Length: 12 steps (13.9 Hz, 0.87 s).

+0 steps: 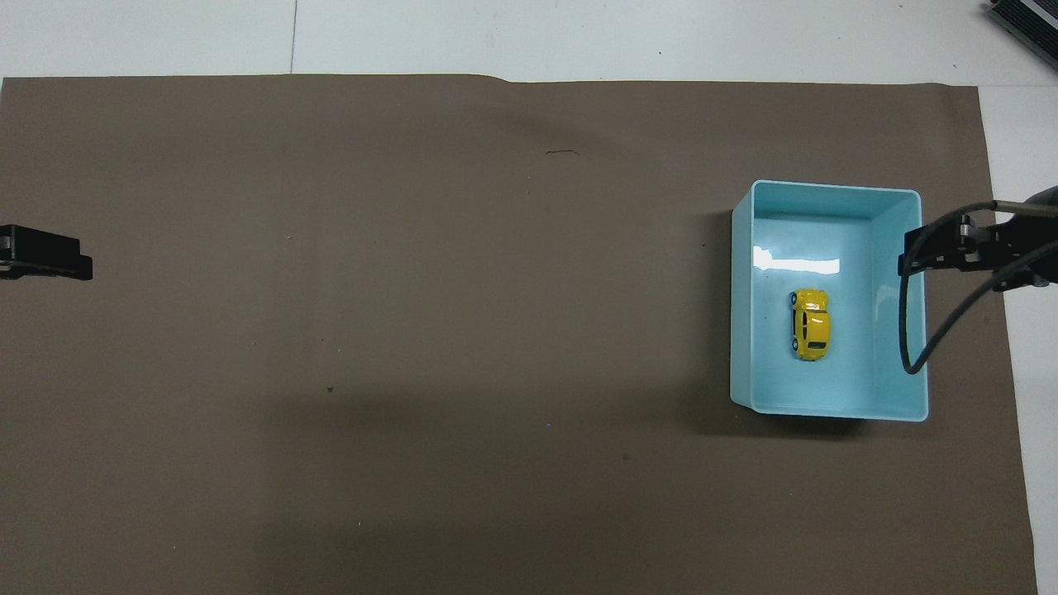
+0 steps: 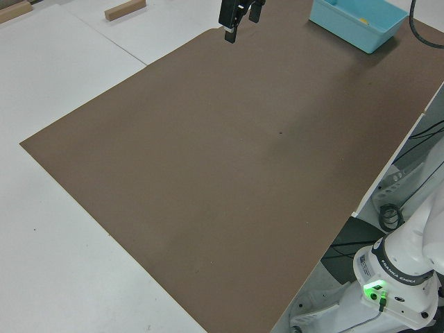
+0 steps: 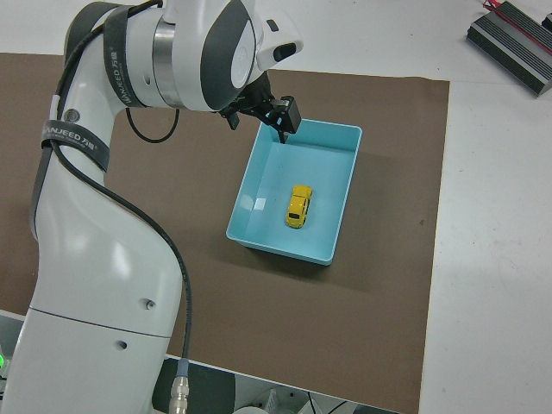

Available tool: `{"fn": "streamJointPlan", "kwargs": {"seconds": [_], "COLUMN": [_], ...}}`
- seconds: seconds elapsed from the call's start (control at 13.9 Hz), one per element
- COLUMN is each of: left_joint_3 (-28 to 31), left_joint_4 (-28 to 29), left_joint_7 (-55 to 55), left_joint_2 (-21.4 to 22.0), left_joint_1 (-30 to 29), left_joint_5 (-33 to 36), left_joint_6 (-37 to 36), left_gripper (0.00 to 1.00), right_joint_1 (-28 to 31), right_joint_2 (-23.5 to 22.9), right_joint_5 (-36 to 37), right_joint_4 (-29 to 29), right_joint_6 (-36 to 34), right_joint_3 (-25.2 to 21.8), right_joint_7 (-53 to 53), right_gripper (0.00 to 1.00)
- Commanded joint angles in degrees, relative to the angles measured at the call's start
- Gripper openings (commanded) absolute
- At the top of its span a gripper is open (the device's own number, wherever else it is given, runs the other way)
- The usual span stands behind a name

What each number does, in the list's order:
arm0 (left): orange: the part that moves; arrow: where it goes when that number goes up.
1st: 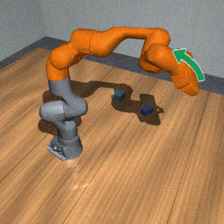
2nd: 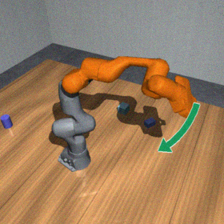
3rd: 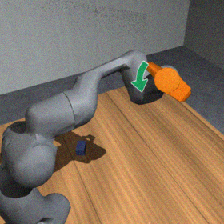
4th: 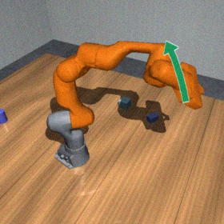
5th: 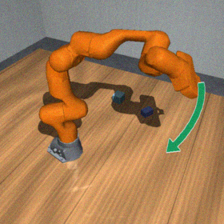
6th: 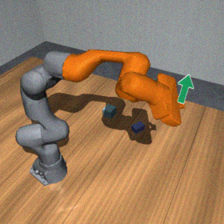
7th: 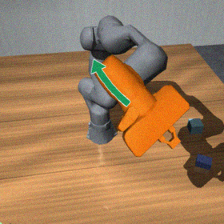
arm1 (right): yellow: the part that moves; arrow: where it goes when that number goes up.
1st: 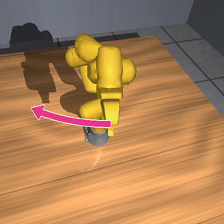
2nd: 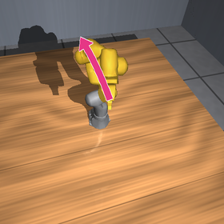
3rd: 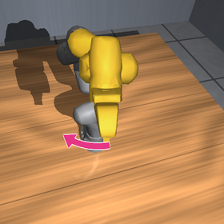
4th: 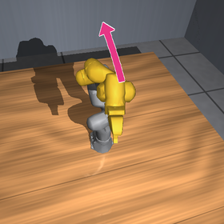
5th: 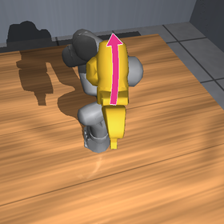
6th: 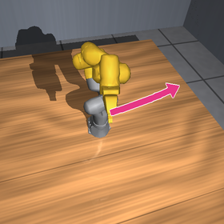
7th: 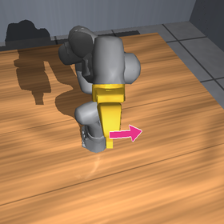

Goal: Wind up and store yellow beetle car

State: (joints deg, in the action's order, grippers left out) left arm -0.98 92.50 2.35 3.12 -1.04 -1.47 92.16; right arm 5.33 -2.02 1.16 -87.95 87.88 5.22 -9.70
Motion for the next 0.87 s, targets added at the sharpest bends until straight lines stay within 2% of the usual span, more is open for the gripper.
{"fn": "streamJointPlan", "kwargs": {"seconds": [0.0, 0.79], "left_joint_3": [0.10, 0.10], "left_joint_4": [0.40, 0.40], "left_joint_7": [0.47, 0.47], "left_joint_2": [0.83, 0.83], "left_joint_1": [-0.02, -0.02], "left_joint_5": [-0.55, -0.55], "left_joint_6": [-0.67, -0.58], "left_gripper": [1.00, 1.00], "right_joint_1": [-4.97, -4.54], "right_joint_2": [-0.45, 0.08], "right_joint_5": [1.04, -3.10], "right_joint_4": [1.56, 0.85], "right_joint_6": [0.27, -0.78], "right_joint_3": [-5.21, -5.39], "right_joint_7": [0.12, 0.12], "right_gripper": [1.00, 1.00]}}
